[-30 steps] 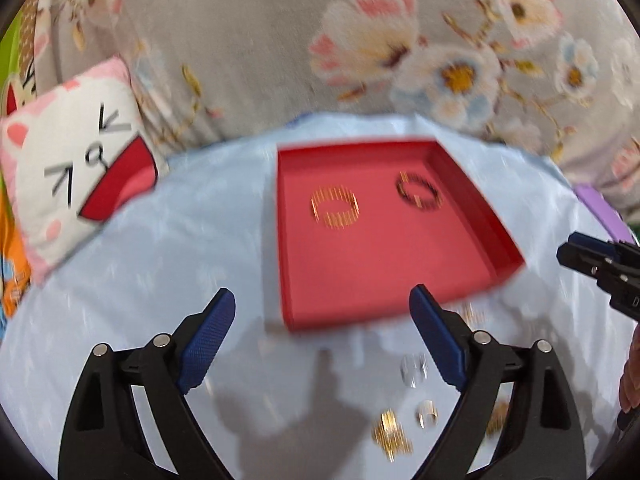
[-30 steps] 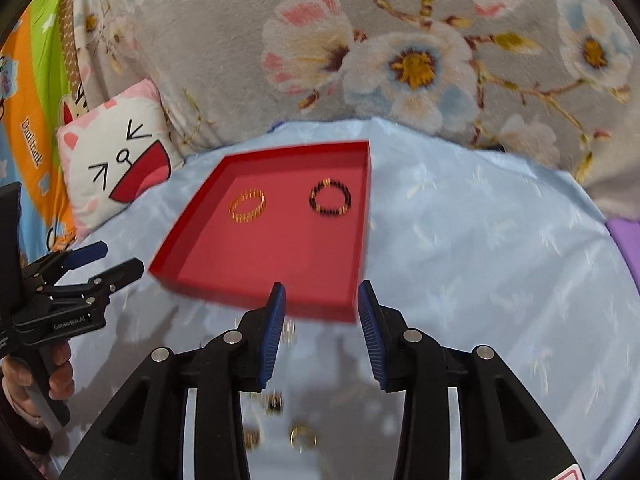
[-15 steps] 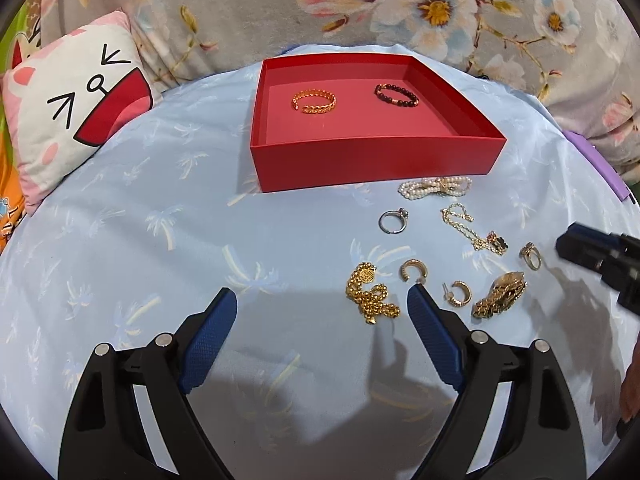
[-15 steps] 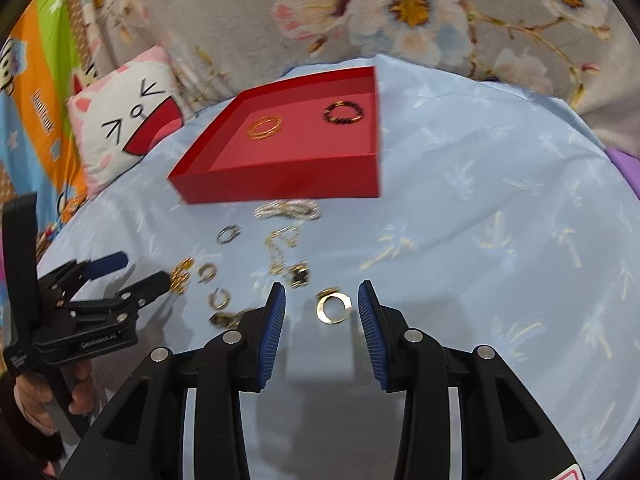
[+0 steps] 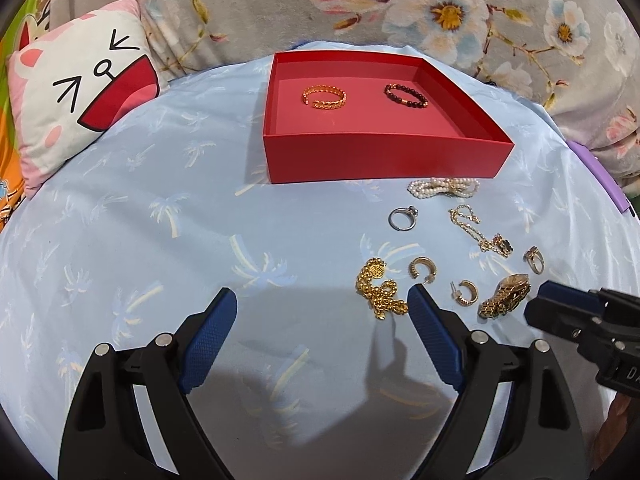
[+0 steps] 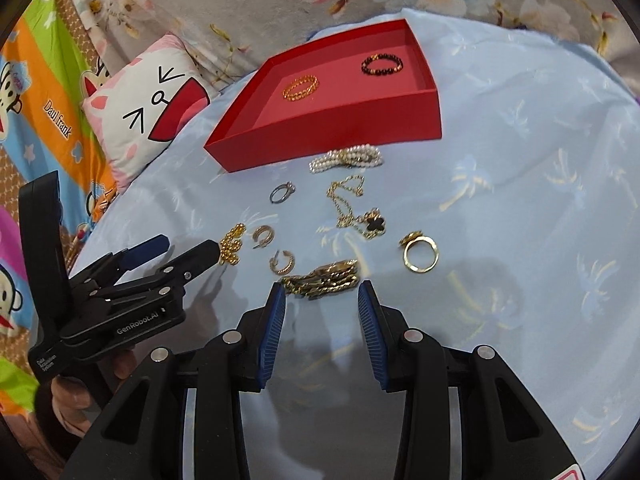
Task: Organize jewelry
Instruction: 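Grasp the gold chain with the left tool while the right tool grasps the gold watch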
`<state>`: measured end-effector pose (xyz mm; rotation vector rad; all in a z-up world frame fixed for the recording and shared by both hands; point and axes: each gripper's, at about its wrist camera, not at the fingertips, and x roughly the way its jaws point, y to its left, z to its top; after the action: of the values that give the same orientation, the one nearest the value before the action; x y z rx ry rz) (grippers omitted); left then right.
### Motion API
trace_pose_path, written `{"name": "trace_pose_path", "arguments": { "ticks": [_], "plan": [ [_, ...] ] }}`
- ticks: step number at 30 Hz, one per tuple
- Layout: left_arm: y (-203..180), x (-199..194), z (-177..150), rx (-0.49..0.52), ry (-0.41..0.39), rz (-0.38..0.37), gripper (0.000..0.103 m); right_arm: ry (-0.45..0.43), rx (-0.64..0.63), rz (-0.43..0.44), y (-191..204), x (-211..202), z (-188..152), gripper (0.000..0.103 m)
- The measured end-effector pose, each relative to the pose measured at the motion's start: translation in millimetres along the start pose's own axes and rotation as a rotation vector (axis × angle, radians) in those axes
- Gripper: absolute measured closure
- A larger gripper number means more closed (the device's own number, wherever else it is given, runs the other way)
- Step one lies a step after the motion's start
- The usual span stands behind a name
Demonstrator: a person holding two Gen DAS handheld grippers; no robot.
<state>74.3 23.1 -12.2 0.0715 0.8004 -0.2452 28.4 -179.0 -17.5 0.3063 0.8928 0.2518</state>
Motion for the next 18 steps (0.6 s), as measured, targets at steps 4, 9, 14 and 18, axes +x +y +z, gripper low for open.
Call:
{"name": "trace_pose_path", "arguments": {
  "ticks": [4, 9, 14, 18],
  "plan": [
    [-1.2, 0.5, -0.8, 0.009, 0.005, -0.01, 0.018, 0.017, 0.011, 0.0, 1.4, 6.2, -1.1, 0.065],
    [-3.7, 1.2, -1.7, 0.019, 0.012, -0.006, 0.018, 0.008, 0.024, -0.017, 0.3, 11.7, 5.5, 0.065],
    [-2.6, 2.3, -2.4, 0.011, 0.022, -0.013, 0.018, 0.0, 0.045, -0.023, -3.4, 18.0, 14.0, 0.069],
    [-4.2, 2.5, -2.7, 0.019, 0.023, -0.019, 0.018, -0.011, 0.036, -0.04, -1.6, 21.2, 16.5, 0.071]
  ]
}}
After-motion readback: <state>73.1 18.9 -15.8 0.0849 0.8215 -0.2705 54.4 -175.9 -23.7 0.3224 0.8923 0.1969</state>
